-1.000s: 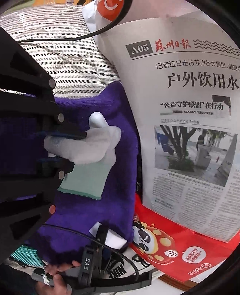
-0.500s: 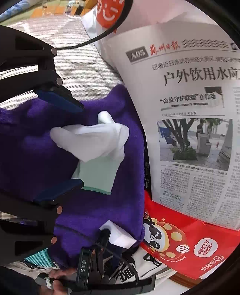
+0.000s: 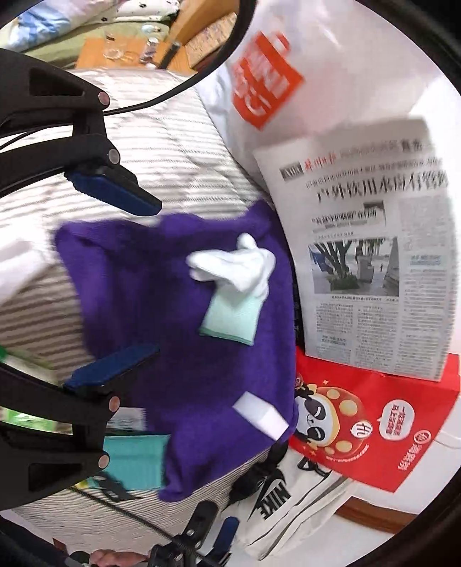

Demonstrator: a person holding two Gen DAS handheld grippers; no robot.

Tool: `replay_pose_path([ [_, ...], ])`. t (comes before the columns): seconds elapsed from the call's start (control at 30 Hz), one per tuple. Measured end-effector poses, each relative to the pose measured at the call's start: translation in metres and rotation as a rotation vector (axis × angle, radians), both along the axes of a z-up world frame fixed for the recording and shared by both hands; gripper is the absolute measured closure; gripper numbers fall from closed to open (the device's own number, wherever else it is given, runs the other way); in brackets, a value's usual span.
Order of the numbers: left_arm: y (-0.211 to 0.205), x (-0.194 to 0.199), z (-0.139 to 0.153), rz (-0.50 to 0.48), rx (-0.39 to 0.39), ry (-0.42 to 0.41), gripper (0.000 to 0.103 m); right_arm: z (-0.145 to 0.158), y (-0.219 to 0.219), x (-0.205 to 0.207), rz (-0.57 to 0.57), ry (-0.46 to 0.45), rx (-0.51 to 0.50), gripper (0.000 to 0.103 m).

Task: Organize soft objects
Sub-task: 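Grasp the white wet wipe sheet with the left gripper and lift it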

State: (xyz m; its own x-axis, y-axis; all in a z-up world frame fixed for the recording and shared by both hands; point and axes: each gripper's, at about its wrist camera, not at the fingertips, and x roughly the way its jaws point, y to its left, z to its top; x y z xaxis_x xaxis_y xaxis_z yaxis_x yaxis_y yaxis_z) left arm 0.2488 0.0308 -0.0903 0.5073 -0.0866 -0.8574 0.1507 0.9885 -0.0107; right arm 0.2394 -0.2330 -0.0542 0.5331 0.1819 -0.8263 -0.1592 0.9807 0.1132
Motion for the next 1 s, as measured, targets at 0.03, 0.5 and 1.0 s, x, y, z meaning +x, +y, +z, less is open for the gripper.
replay_pose_path([
  [0.03,0.002,-0.010,0.002,0.007,0.006,-0.004,0.030,-0.002,0.004,-0.004,-0.003,0.000,0.003,0.008],
  [0.5,0.051,-0.107,-0.060,0.121,-0.081,0.092,0.024,-0.028,0.002,-0.109,-0.009,0.078,0.050,0.008],
  [1.0,0.031,-0.127,-0.070,0.128,0.005,-0.013,0.075,-0.045,-0.024,-0.120,-0.107,0.112,0.158,0.008],
])
